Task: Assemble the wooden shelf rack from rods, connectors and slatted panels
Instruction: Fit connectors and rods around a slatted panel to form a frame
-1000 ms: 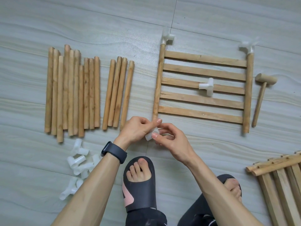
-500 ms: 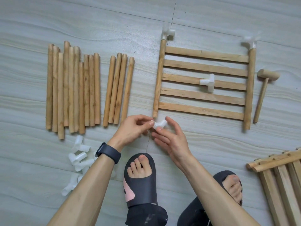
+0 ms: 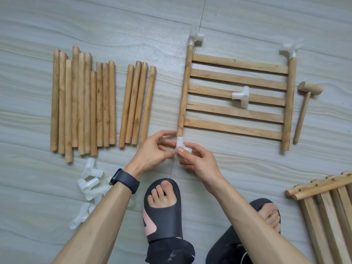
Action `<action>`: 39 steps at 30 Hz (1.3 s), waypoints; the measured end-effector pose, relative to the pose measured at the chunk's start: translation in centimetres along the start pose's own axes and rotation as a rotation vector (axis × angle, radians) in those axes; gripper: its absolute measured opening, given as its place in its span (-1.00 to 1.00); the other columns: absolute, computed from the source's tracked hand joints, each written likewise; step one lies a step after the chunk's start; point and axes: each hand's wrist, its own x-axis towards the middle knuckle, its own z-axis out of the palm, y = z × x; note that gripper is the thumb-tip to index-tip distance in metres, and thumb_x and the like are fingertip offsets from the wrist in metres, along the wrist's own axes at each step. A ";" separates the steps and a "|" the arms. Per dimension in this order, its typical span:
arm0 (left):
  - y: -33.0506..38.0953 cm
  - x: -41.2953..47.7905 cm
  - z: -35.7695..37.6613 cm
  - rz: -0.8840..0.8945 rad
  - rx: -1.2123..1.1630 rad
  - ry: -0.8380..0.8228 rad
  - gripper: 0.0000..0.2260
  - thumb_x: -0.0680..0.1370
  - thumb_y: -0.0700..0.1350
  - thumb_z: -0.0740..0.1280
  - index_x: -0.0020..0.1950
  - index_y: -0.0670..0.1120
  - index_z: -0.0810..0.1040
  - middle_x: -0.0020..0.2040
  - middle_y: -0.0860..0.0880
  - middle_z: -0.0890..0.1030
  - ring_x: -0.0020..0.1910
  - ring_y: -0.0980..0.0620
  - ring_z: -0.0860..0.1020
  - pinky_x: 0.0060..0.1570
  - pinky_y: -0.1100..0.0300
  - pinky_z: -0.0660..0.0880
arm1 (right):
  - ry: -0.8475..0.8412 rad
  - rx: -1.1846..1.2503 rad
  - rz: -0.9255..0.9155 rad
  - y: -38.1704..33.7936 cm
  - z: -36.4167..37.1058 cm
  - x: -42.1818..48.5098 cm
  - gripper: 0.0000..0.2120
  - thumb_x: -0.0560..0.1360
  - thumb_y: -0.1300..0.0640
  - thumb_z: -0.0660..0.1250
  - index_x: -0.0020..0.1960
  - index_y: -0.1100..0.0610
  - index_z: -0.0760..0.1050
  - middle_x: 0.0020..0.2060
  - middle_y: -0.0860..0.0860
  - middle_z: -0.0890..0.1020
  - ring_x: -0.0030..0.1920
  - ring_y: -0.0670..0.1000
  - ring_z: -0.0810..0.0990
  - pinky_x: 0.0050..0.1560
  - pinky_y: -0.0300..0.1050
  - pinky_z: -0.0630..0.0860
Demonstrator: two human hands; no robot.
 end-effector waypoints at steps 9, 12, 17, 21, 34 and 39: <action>0.1 1.4 -1.5 0.198 0.627 0.039 -0.34 0.35 0.35 0.46 0.41 0.49 0.32 -0.04 0.19 0.51 -0.22 0.26 0.47 -0.09 0.18 0.48 | 0.054 -0.052 -0.024 -0.6 0.5 0.4 -0.61 0.48 -0.16 0.49 0.24 -0.04 0.60 0.03 0.03 0.68 -0.10 -0.01 0.72 -0.13 -0.19 0.56; 0.2 1.3 -1.6 0.273 0.850 0.091 -0.34 0.37 0.49 0.26 0.46 0.44 0.28 0.04 0.21 0.48 -0.20 0.19 0.49 -0.24 0.13 0.50 | 0.187 -0.338 -0.138 -0.5 0.4 1.1 -0.58 0.44 -0.27 0.48 0.22 -0.12 0.64 0.10 -0.16 0.55 0.07 -0.15 0.60 0.19 -0.19 0.48; 0.6 2.1 -1.7 0.600 1.121 0.169 -0.33 0.49 0.21 0.42 0.56 0.24 0.27 0.57 0.13 0.27 0.00 -0.01 0.54 -0.25 0.10 0.56 | 0.179 -0.491 -0.212 -1.6 0.0 1.8 -0.62 0.46 -0.25 0.47 0.22 -0.16 0.63 0.06 -0.20 0.47 -0.03 -0.22 0.55 0.08 -0.38 0.39; 1.4 2.6 -1.7 0.668 1.164 0.138 -0.36 0.50 0.15 0.45 0.56 0.14 0.34 0.57 0.10 0.30 -0.08 -0.03 0.54 -0.23 0.11 0.53 | 0.127 -0.587 -0.228 -2.4 -0.8 1.9 -0.63 0.47 -0.25 0.44 0.21 -0.13 0.64 0.09 -0.16 0.52 -0.05 -0.26 0.54 0.10 -0.34 0.42; 11.6 5.5 3.6 0.581 1.046 0.192 -0.47 0.52 -0.21 0.24 0.49 0.10 0.38 0.49 -0.02 0.39 0.37 -0.10 0.40 0.12 -0.02 0.48 | 0.387 -1.519 -0.400 -14.9 -13.7 6.8 -0.57 0.63 -0.04 0.28 0.48 -0.04 0.33 0.47 0.19 0.29 0.31 0.31 0.46 0.16 0.20 0.53; 11.5 7.2 10.2 0.437 1.407 -0.162 -0.44 0.59 0.11 0.27 0.57 0.11 0.20 0.64 -0.08 0.07 0.60 -0.22 0.03 0.52 -0.21 0.07 | 0.164 -1.446 -0.417 -17.1 -18.1 4.8 -0.64 0.63 -0.04 0.31 0.39 0.02 0.45 0.28 0.13 0.51 0.12 0.18 0.58 0.11 -0.03 0.47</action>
